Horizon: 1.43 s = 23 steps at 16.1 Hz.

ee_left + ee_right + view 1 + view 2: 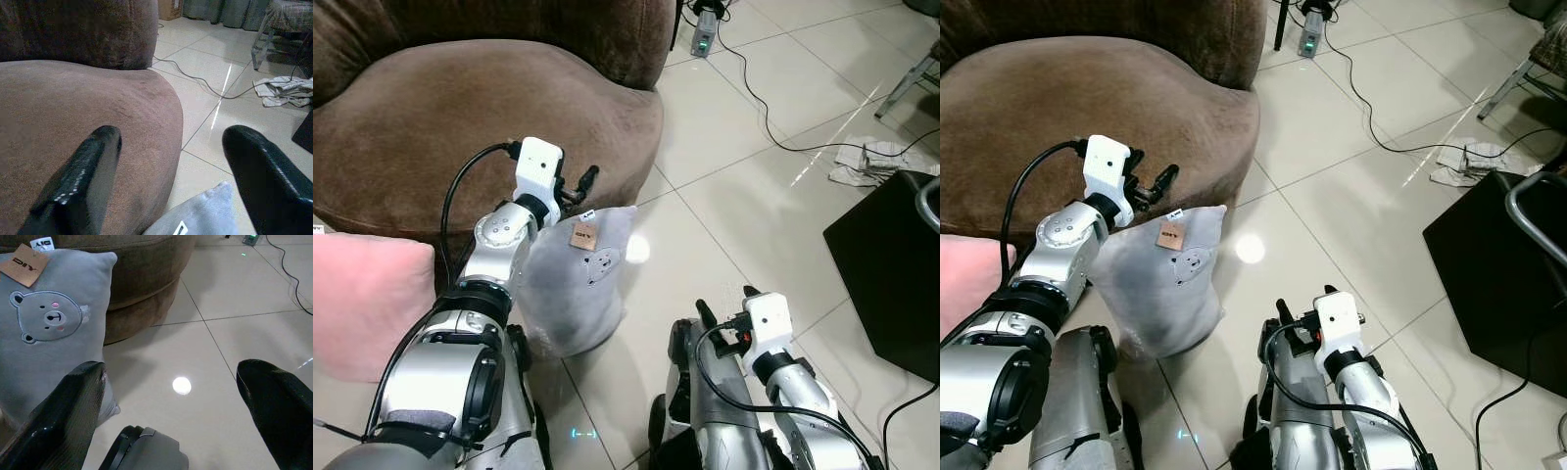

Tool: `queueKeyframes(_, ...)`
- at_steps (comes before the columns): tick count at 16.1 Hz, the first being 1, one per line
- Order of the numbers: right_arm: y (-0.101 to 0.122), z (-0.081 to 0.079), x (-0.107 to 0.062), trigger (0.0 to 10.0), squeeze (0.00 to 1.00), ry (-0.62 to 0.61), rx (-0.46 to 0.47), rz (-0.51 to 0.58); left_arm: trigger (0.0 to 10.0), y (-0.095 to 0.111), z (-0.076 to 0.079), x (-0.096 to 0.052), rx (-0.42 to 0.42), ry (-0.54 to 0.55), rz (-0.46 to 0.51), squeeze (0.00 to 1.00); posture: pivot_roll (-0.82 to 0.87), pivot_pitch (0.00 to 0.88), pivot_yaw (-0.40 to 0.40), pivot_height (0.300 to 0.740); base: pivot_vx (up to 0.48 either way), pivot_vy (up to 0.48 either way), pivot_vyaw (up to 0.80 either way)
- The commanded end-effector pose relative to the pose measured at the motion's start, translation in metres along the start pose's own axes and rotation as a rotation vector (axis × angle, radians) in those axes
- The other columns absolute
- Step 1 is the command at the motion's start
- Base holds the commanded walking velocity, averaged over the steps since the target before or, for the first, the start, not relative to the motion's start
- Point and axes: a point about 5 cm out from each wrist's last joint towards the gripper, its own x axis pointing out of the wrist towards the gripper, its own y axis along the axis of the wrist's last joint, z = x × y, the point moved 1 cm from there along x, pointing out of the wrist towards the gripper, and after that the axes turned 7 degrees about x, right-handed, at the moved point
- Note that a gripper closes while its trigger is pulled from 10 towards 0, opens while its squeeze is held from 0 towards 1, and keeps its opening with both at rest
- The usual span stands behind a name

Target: Move the pillow to the sofa from floor

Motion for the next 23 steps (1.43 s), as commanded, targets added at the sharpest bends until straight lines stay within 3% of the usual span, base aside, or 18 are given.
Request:
queueKeyframes(1,-0.005,0.003,-0.003,10.0,0.0,-0.011,-0.017,-0.023,10.0,-0.006,0.004,-0.001,0.008,-0.012,-0.026,1.0,-0.1,0.171,-0.115,0.511,0.0,0.0,0.0)
queueKeyframes(14,-0.006,0.001,0.0,10.0,0.0,-0.001,-0.022,-0.015,10.0,-0.013,0.002,-0.006,0.004,-0.015,-0.048,1.0,-0.08,0.161,-0.112,0.511,0.0,0.0,0.0)
queueKeyframes(18,-0.006,0.001,-0.001,10.0,0.0,-0.002,-0.021,-0.013,10.0,-0.021,0.001,-0.01,0.044,-0.051,-0.108,1.0,-0.09,0.17,-0.108,0.511,0.0,0.0,0.0)
queueKeyframes(19,-0.007,0.0,-0.002,10.0,0.0,-0.003,-0.02,-0.013,10.0,-0.025,0.0,-0.012,0.081,-0.1,-0.139,0.0,-0.09,0.173,-0.105,0.511,0.0,0.0,0.0)
queueKeyframes(21,-0.008,-0.001,-0.003,10.0,0.0,-0.005,-0.017,-0.014,10.0,-0.027,-0.014,-0.022,0.145,-0.178,-0.184,0.0,-0.09,0.178,-0.099,0.511,0.0,0.0,0.0)
queueKeyframes(23,-0.009,-0.002,-0.003,10.0,0.0,-0.009,-0.012,-0.015,10.0,-0.022,-0.039,-0.033,0.205,-0.218,-0.22,0.0,-0.08,0.183,-0.088,0.511,0.0,0.0,0.0)
